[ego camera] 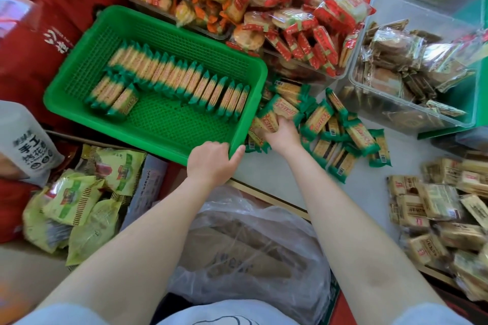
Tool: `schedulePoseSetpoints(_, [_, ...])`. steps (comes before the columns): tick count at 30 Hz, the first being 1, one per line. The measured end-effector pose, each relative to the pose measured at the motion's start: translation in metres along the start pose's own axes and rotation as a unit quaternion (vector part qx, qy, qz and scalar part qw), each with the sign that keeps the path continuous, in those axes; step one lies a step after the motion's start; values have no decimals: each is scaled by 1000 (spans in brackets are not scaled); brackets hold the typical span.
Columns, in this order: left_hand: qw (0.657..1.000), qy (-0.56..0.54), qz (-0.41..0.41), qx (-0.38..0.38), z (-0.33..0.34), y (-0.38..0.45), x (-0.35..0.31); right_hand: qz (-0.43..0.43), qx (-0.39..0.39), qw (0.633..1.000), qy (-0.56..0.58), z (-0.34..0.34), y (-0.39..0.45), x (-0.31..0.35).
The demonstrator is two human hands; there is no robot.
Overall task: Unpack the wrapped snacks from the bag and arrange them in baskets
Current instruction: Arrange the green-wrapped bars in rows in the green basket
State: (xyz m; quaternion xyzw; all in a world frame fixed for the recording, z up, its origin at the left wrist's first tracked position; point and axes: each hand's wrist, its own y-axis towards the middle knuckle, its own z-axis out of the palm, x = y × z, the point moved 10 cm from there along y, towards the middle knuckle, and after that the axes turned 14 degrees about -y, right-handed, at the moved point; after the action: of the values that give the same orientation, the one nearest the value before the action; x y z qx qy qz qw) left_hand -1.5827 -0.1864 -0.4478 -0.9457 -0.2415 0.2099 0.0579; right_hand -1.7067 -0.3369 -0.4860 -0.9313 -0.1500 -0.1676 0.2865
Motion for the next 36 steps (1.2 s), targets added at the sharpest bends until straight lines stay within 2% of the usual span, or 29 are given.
schedulePoseSetpoints(6, [1000,7,-4,0,-3,0,2,69,30,996,52,17,-5,-20])
schedulePoseSetpoints(10, [1000,7,-6,2,-2,0,2,95,-20,993,65,12,-29,-50])
schedulePoseSetpoints(12, [1000,3,-8,0,-3,0,2,105,-73,992,-13,4,-52,-70])
schedulePoseSetpoints(14, [1000,4,-6,-1,-4,0,0,93,-102,980,-143,4,-75,-79])
schedulePoseSetpoints(16, [1000,0,-6,7,-4,0,-2,81,-81,969,-219,20,-89,-82])
schedulePoseSetpoints(18, [1000,-3,-22,17,-5,-1,-2,71,-66,965,-242,34,-93,-81])
schedulePoseSetpoints(20, [999,-4,-48,0,-9,-2,1,65,-65,980,-178,36,-94,-79])
schedulePoseSetpoints(22, [997,-44,-35,-61,-18,-12,-7,105,-43,992,48,33,-99,-88])
schedulePoseSetpoints(23, [991,-95,0,-99,-23,-21,-21,122,-32,979,159,32,-104,-91])
schedulePoseSetpoints(25, [962,-236,57,-124,-26,-40,-56,129,-34,950,281,19,-118,-92])
schedulePoseSetpoints(26, [943,-318,39,-94,-19,-44,-71,122,-40,936,326,11,-125,-92])
schedulePoseSetpoints(27, [915,-402,-15,-31,-1,-44,-81,114,-39,924,362,4,-133,-90])
schedulePoseSetpoints(28, [867,-488,-94,48,24,-45,-92,106,-35,917,383,-2,-140,-90])
schedulePoseSetpoints(29, [800,-561,-177,121,48,-50,-103,98,-28,915,390,-7,-146,-90])
schedulePoseSetpoints(30, [735,-612,-232,178,68,-56,-114,94,-17,918,386,-10,-150,-92])
schedulePoseSetpoints(31, [688,-645,-256,212,83,-59,-123,95,0,921,378,-12,-154,-94])
schedulePoseSetpoints(32, [660,-664,-267,228,93,-61,-129,99,14,926,364,-14,-156,-99])
schedulePoseSetpoints(33, [648,-670,-279,229,100,-61,-130,111,12,933,341,-17,-154,-109])
schedulePoseSetpoints(36, [625,-673,-339,202,114,-63,-117,192,-82,938,276,-33,-134,-167])
